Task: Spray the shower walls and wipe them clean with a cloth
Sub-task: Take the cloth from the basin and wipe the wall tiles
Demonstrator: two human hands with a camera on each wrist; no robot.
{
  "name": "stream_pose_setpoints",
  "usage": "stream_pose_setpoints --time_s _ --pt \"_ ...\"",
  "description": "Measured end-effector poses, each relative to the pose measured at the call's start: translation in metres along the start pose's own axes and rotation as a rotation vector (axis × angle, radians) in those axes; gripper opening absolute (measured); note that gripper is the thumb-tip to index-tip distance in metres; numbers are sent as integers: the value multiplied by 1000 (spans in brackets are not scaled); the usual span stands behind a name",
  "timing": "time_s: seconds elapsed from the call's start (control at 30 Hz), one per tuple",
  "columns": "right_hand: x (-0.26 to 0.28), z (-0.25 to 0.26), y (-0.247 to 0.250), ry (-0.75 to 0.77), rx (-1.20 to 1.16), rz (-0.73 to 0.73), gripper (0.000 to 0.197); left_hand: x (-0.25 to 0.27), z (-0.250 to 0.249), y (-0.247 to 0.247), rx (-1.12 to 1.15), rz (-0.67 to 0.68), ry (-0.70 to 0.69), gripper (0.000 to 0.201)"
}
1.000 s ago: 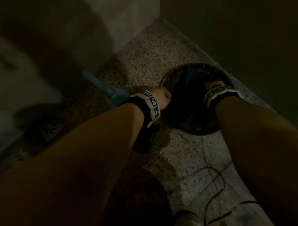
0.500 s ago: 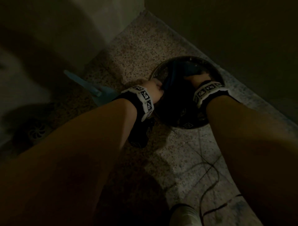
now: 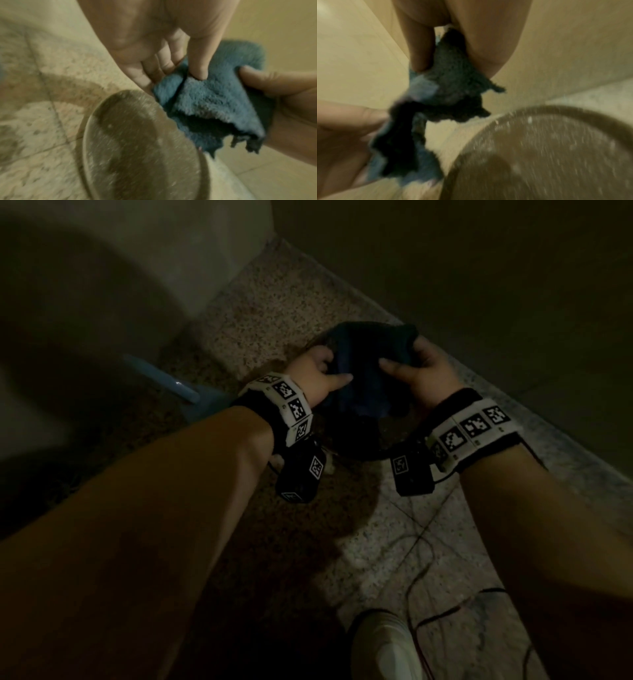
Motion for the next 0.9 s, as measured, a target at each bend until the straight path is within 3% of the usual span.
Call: stream_pose_setpoints --time_s 0.1,0.23,0.47,0.6,0.8,0.9 --pt "18 28 -2 24 10 -48 27 18 -22 10 -33 -44 -64 56" --pt "44 75 -9 71 28 -98 40 53 -54 28 -78 -115 -209 55" --pt "95 173 -29 234 63 -120 37 129 -120 76 73 -167 -433 48" --pt "131 227 -39 295 88 -158 35 173 -156 100 131 -116 -485 50" --pt "190 320 -60 346 204 -178 38 254 -218 143 184 -91 -528 24" --pt "222 372 -69 367 284 -168 41 304 -254 163 183 -98 -515 33"
Point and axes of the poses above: each hand's wrist, its own x-axis away from the middle knuckle, its own y-axis out of the back of the hand, z = x × y, the point moved 5 cm from there along -x, towards the middle knuckle, and after that the axes turned 3 degrees about z, right-handed, at the moved point
